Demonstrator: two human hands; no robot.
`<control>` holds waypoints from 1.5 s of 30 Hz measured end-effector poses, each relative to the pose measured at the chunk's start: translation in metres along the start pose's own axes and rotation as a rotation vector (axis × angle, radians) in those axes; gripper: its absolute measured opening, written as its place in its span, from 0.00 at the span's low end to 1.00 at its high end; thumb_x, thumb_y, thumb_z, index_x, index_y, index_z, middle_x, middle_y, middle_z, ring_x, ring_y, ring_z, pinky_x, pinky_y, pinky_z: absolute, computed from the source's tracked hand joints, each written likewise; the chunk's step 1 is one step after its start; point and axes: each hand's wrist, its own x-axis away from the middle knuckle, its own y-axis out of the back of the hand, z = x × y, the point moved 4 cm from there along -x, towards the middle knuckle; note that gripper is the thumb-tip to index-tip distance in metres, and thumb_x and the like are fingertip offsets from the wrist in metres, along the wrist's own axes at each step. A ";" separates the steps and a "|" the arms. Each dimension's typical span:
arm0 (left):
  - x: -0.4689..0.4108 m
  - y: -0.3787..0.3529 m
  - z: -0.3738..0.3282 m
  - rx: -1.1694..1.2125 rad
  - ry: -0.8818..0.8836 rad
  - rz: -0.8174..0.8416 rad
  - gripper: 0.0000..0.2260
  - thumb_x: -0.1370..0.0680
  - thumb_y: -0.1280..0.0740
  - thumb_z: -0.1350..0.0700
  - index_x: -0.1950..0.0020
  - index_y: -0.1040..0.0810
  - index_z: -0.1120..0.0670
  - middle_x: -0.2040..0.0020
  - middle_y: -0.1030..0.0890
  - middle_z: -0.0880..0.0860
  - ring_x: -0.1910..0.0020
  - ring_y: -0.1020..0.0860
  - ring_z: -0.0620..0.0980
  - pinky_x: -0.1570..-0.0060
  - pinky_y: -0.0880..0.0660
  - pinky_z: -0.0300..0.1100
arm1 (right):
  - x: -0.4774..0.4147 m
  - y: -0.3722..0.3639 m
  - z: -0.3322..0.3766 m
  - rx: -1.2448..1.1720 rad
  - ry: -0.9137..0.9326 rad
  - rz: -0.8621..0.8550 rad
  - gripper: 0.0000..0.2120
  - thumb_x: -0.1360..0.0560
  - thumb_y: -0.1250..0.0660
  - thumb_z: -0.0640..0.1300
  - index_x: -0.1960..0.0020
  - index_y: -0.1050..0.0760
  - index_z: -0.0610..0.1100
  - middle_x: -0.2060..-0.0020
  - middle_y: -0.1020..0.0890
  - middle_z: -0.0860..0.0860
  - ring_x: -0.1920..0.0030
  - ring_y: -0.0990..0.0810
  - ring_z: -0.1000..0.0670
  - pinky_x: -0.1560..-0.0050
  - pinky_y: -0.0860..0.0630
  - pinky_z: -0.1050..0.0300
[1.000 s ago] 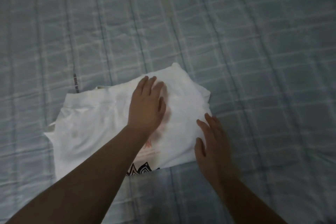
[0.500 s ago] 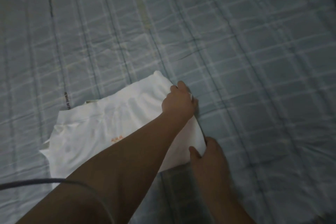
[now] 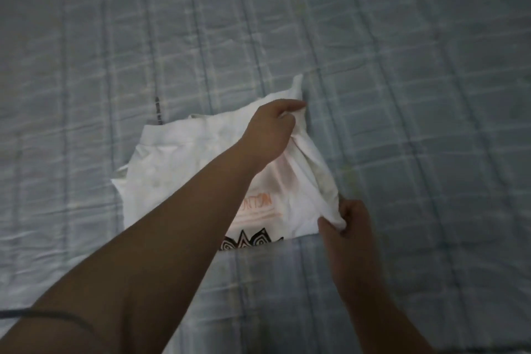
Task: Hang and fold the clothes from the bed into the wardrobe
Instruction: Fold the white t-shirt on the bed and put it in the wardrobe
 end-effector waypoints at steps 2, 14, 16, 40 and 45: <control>0.011 0.039 0.015 0.094 0.046 -0.023 0.21 0.23 0.42 0.66 0.35 0.20 0.53 0.40 0.19 0.50 0.60 0.21 0.38 0.60 0.25 0.32 | 0.023 -0.022 0.026 -0.007 0.157 -0.013 0.07 0.31 0.34 0.48 0.55 0.32 0.55 0.61 0.22 0.60 0.61 0.22 0.52 0.57 0.23 0.40; 0.065 0.258 0.142 -0.014 -0.009 -0.141 0.24 0.25 0.40 0.73 0.33 0.22 0.56 0.35 0.25 0.52 0.38 0.26 0.45 0.38 0.32 0.28 | 0.140 -0.219 0.088 0.392 0.871 0.280 0.11 0.34 0.36 0.43 0.51 0.31 0.48 0.28 0.28 0.47 0.26 0.33 0.46 0.28 0.35 0.42; 0.071 0.280 0.169 -0.083 0.013 -0.122 0.25 0.25 0.40 0.72 0.31 0.23 0.55 0.34 0.27 0.49 0.37 0.28 0.43 0.39 0.35 0.24 | 0.153 -0.254 0.079 0.523 0.867 0.333 0.14 0.35 0.37 0.43 0.49 0.29 0.47 0.27 0.29 0.47 0.26 0.33 0.45 0.29 0.34 0.40; 0.151 0.196 0.221 -0.802 -0.299 -0.172 0.29 0.18 0.47 0.45 0.21 0.39 0.58 0.21 0.41 0.60 0.20 0.47 0.60 0.24 0.48 0.60 | 0.068 -0.252 0.100 0.948 0.777 0.123 0.29 0.19 0.47 0.50 0.21 0.43 0.40 0.21 0.43 0.42 0.21 0.48 0.42 0.22 0.48 0.42; 0.151 0.184 0.267 -0.877 -0.307 -0.132 0.29 0.18 0.46 0.42 0.20 0.41 0.53 0.20 0.43 0.60 0.21 0.46 0.61 0.25 0.46 0.60 | 0.050 -0.253 0.057 1.197 0.786 0.184 0.31 0.19 0.53 0.55 0.20 0.48 0.42 0.21 0.44 0.42 0.21 0.47 0.41 0.23 0.49 0.38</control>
